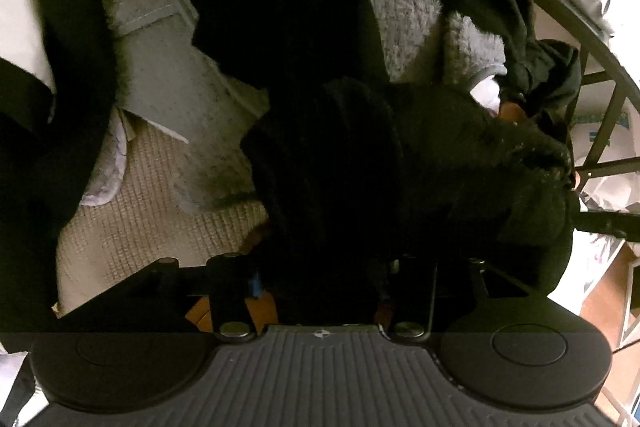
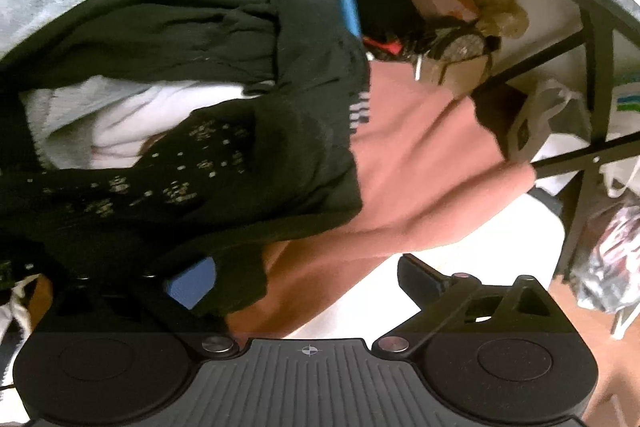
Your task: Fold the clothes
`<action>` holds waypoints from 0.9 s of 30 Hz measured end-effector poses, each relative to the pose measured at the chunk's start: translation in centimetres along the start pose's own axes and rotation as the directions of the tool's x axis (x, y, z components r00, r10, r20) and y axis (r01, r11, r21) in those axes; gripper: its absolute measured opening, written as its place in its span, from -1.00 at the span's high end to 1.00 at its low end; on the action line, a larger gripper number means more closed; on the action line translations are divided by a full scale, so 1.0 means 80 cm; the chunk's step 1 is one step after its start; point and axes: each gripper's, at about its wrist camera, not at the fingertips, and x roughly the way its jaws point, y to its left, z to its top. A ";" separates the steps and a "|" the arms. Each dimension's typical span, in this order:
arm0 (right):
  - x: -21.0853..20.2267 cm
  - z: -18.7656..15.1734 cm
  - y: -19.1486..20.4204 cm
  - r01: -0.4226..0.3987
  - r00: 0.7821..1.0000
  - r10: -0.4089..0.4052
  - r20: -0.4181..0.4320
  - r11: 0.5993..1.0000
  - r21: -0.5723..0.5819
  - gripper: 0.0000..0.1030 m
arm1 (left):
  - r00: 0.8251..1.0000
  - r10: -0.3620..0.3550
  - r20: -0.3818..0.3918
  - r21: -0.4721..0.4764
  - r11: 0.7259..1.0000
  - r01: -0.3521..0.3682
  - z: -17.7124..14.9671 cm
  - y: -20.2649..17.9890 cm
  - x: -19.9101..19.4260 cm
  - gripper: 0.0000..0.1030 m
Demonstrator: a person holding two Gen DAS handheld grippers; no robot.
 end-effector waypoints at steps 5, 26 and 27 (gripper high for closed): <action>-0.004 -0.005 0.015 -0.102 0.994 0.103 -0.036 0.995 0.012 -0.82 | 0.997 -0.028 0.069 0.009 1.000 0.028 0.004 -0.013 -0.032 0.78; 0.023 -0.005 0.024 -0.112 0.989 0.117 -0.095 0.992 0.060 -0.66 | 0.975 -0.041 0.216 -0.132 0.989 0.071 0.017 -0.002 -0.092 0.89; 0.023 -0.005 0.024 -0.111 0.989 0.116 -0.094 0.992 0.061 -0.66 | 0.975 -0.041 0.219 -0.135 0.988 0.072 0.016 -0.002 -0.093 0.89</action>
